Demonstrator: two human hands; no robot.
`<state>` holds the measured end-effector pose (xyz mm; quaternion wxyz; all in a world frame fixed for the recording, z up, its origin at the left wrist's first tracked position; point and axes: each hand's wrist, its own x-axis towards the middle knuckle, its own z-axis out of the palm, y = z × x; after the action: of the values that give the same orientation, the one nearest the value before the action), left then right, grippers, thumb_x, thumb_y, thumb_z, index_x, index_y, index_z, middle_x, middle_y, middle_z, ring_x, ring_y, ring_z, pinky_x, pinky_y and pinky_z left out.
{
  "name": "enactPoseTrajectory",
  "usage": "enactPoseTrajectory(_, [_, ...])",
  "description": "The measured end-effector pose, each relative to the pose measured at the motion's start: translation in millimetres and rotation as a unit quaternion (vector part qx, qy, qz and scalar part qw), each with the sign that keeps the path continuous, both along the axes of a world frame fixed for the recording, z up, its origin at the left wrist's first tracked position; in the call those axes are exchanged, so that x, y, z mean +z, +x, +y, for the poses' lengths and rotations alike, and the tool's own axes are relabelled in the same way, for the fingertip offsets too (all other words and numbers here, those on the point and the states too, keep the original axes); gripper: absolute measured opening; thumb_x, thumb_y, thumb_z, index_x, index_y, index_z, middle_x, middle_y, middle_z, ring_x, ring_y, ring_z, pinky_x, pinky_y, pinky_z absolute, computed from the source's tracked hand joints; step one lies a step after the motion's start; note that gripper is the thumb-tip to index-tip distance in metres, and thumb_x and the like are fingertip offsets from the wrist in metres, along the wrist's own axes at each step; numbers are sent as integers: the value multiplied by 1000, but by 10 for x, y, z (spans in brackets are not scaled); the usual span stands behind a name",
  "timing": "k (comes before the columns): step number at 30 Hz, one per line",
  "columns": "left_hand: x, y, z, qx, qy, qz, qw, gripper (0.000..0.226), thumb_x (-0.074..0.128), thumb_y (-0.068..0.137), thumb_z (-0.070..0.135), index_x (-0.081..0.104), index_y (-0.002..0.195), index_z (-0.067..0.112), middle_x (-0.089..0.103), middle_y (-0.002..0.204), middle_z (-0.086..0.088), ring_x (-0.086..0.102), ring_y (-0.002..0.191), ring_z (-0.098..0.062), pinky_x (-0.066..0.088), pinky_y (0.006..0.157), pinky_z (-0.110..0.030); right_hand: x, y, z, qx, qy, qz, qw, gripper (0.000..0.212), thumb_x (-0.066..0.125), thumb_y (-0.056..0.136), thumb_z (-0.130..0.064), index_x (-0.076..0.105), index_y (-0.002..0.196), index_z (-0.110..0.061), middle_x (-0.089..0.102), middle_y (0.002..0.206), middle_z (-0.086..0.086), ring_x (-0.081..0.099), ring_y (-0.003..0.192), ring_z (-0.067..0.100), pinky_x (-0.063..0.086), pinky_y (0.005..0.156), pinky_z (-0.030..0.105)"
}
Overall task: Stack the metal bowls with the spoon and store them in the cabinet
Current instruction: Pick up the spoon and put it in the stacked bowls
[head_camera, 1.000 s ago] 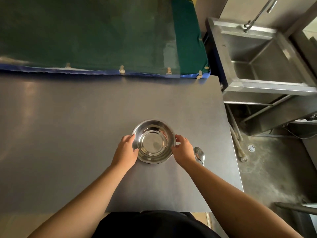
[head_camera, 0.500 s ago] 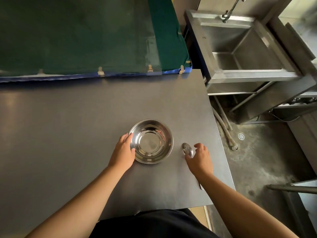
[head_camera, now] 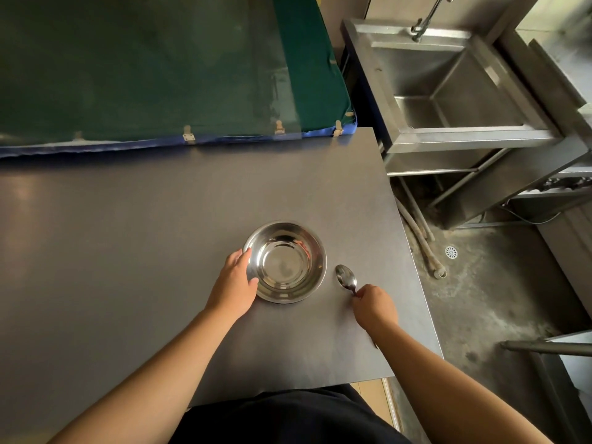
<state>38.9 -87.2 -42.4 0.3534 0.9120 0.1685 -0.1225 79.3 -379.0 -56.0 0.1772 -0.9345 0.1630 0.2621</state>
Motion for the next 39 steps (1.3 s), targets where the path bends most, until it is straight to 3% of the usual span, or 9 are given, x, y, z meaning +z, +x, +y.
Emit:
enactPoseTrajectory(3, [0, -8, -12, 0, 0, -2, 1000, 69, 63, 93, 15, 30, 154, 11, 28, 158, -7, 42, 138, -25, 36, 107, -34, 37, 22, 8, -2, 4, 13, 1000, 13, 54, 87, -13, 63, 81, -19, 65, 81, 5, 61, 77, 30, 45, 61, 29])
enactPoseTrajectory(6, [-4, -27, -14, 0, -5, -3, 1000, 70, 63, 93, 15, 29, 154, 11, 29, 157, -8, 40, 140, -25, 35, 108, -33, 112, 65, 43, -13, 27, -14, 999, 10, 56, 93, -17, 65, 94, -18, 66, 91, 3, 60, 82, 25, 44, 67, 29])
enactPoseTrajectory(11, [2, -55, -22, 11, -22, -5, 1000, 68, 63, 93, 16, 31, 153, 11, 31, 156, -8, 42, 138, -26, 34, 107, -31, 342, 206, 212, 2, 62, -92, 994, 4, 55, 95, -23, 58, 93, -21, 64, 87, 1, 59, 76, 24, 42, 63, 31])
enactPoseTrajectory(17, [40, -95, -39, 22, -41, 0, 999, 70, 66, 92, 18, 31, 153, 12, 35, 153, -10, 47, 133, -28, 36, 107, -33, 598, 256, 611, 108, 91, -139, 980, 14, 54, 96, -26, 61, 101, -14, 70, 88, 7, 68, 74, 37, 59, 68, 44])
enactPoseTrajectory(21, [71, -112, -43, 31, -55, 3, 998, 71, 66, 92, 20, 30, 153, 14, 34, 153, -7, 46, 133, -25, 35, 105, -29, 599, 223, 842, 186, 71, -160, 967, 17, 55, 95, -24, 68, 102, -15, 72, 95, 11, 66, 82, 37, 55, 67, 38])
enactPoseTrajectory(28, [137, -129, -33, 27, -57, 3, 998, 62, 57, 97, 21, 30, 153, 15, 36, 153, -7, 54, 124, -27, 42, 103, -35, 444, 251, 1087, 241, 25, -110, 964, 23, 55, 91, -15, 72, 106, -15, 73, 100, 9, 66, 88, 33, 52, 70, 33])
enactPoseTrajectory(32, [157, -143, -20, 30, -61, 3, 998, 63, 58, 96, 25, 31, 152, 16, 37, 153, -7, 49, 131, -27, 40, 106, -35, 330, 288, 1130, 271, -8, -98, 958, 16, 54, 91, -13, 69, 97, -12, 72, 97, 11, 67, 85, 35, 50, 67, 33])
enactPoseTrajectory(39, [144, -162, 1, 11, -33, 4, 999, 67, 63, 93, 30, 33, 151, 14, 40, 150, -9, 47, 132, -28, 38, 105, -34, 228, 333, 1207, 294, -39, -101, 950, 15, 58, 92, -16, 70, 100, -14, 72, 100, 9, 69, 87, 34, 44, 64, 31])
